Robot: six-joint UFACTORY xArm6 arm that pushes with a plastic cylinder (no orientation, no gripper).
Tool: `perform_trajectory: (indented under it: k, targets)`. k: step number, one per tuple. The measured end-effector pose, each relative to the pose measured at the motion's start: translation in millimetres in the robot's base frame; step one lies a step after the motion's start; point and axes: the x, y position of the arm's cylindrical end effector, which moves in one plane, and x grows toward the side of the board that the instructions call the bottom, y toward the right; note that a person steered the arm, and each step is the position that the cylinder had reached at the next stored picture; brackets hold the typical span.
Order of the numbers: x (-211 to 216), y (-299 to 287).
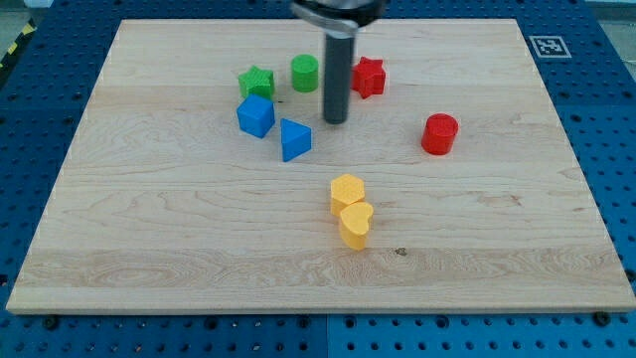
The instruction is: Push the blue cube left a bit
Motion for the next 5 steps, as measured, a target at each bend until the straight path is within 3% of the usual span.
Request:
perform_trajectory:
  k: [3,5]
  targets:
    - [2.5,-51.3]
    - [23.7,-33.8]
